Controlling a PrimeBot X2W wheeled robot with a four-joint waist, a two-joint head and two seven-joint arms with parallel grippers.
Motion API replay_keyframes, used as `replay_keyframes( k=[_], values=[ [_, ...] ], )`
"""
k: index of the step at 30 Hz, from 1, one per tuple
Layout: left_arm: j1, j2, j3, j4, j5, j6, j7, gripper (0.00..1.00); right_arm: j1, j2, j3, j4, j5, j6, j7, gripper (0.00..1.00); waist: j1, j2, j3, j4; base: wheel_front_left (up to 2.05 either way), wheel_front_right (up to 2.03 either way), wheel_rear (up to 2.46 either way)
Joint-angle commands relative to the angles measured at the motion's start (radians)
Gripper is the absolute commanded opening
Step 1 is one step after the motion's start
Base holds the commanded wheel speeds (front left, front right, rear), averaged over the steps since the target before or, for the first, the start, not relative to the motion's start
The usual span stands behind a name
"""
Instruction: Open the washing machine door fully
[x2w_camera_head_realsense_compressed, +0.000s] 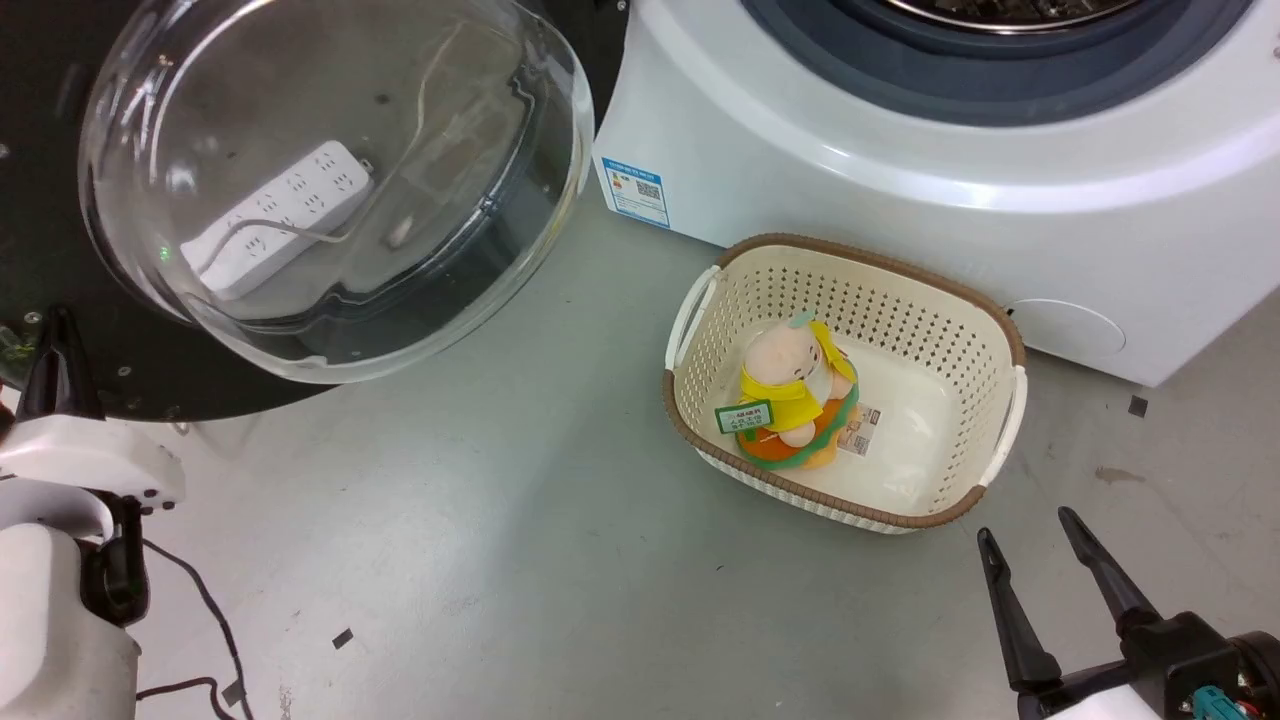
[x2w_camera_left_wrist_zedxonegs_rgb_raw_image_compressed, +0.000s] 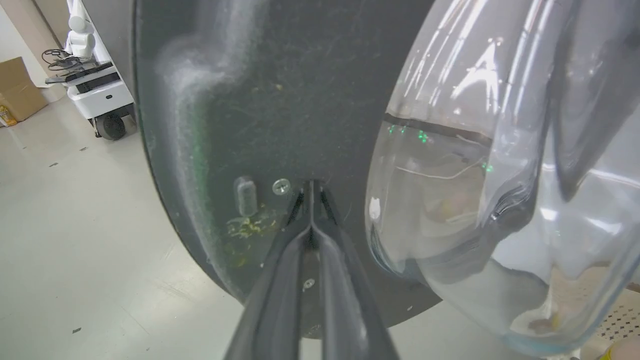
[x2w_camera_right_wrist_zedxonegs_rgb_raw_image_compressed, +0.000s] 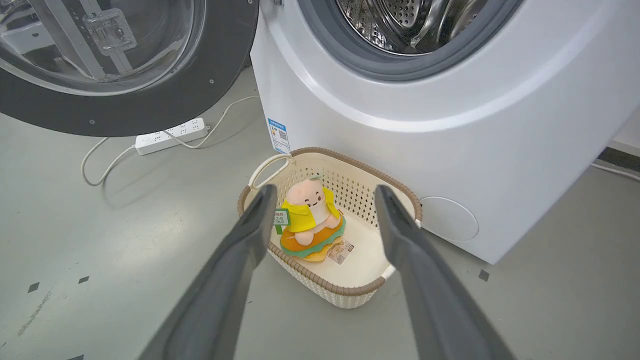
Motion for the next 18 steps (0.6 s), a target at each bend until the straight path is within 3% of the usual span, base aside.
replay_keyframes(
  k=[1, 8, 18],
  values=[
    [-0.016, 0.005, 0.007, 0.009, 0.010, -0.005, -0.005, 0.00, -0.012, -0.007, -0.002, -0.007, -0.004, -0.001, 0.001, 1.00, -0.0002, 0.0000, 0.003, -0.002, 0.00, 0.00, 0.00],
    [-0.011, -0.038, 0.028, -0.015, 0.058, -0.028, -0.005, 0.00, -0.016, -0.002, -0.003, 0.002, 0.000, -0.001, -0.001, 1.00, -0.0002, 0.0000, -0.033, -0.007, 0.00, 0.00, 0.00],
    [0.206, -0.201, 0.027, -0.244, 0.126, -0.074, -0.005, 0.00, -0.010, 0.019, -0.001, 0.035, 0.003, -0.001, -0.019, 1.00, -0.0002, 0.0000, -0.195, -0.067, 0.00, 0.00, 0.00]
  ],
)
